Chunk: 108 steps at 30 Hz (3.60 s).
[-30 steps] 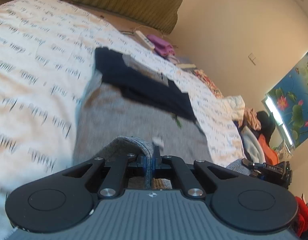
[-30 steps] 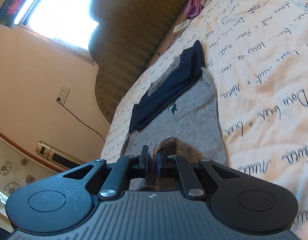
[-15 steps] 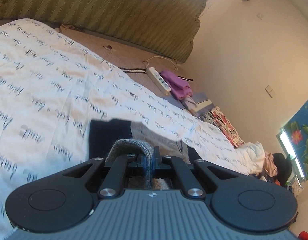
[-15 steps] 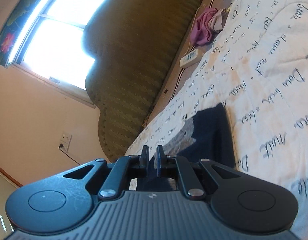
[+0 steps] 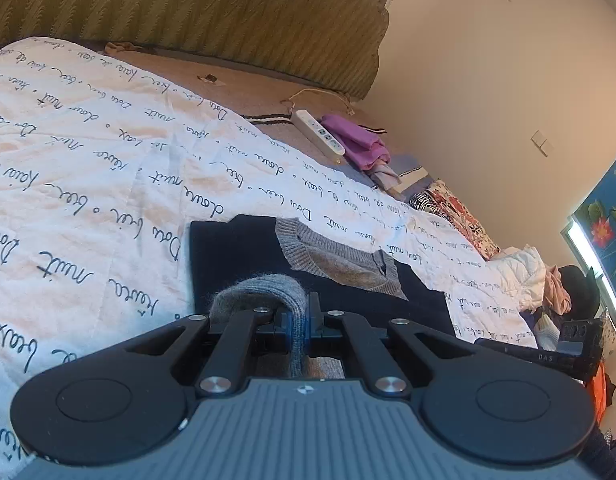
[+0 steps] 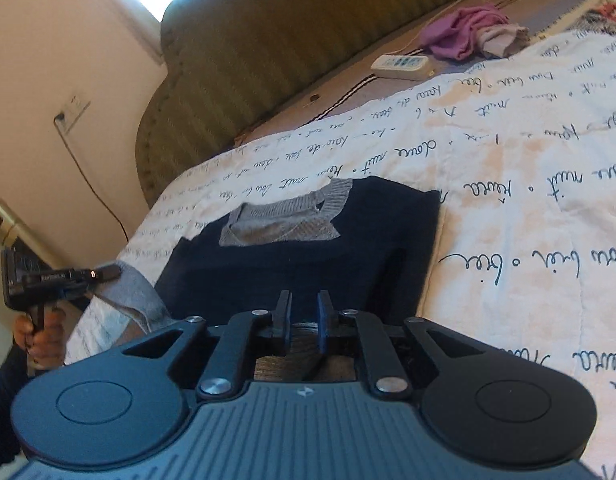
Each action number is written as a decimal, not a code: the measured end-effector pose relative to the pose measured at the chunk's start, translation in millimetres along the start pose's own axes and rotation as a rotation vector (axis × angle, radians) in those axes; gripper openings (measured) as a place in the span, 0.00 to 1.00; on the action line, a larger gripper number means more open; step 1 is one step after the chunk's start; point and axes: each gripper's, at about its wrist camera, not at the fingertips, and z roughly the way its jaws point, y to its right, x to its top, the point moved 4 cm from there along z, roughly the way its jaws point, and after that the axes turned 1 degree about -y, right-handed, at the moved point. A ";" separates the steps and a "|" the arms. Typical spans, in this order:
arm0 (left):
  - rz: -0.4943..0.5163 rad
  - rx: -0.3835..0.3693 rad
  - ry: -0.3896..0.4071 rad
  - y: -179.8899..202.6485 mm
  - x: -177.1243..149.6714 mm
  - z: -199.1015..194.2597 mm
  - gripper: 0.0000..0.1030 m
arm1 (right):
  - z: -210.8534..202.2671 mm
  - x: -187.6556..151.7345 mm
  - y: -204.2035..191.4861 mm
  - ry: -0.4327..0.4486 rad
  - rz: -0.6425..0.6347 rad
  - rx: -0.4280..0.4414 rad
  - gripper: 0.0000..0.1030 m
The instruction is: Fold small clothes
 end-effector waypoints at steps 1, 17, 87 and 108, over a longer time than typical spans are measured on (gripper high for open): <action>0.004 -0.002 0.003 1.2 0.6 -3.2 0.03 | -1.8 -1.0 -6.7 -0.014 -0.051 -0.019 0.32; 0.037 -0.016 -0.014 11.7 -17.8 -13.9 0.03 | -22.6 -31.0 9.8 -0.039 0.323 0.090 0.72; -0.607 0.109 0.178 -44.4 -109.0 11.1 0.21 | 29.3 -84.4 11.1 0.289 0.642 -0.048 0.17; -0.224 -0.110 0.184 50.7 -100.2 -155.6 0.04 | -79.7 -104.2 -78.0 0.286 0.507 0.152 0.04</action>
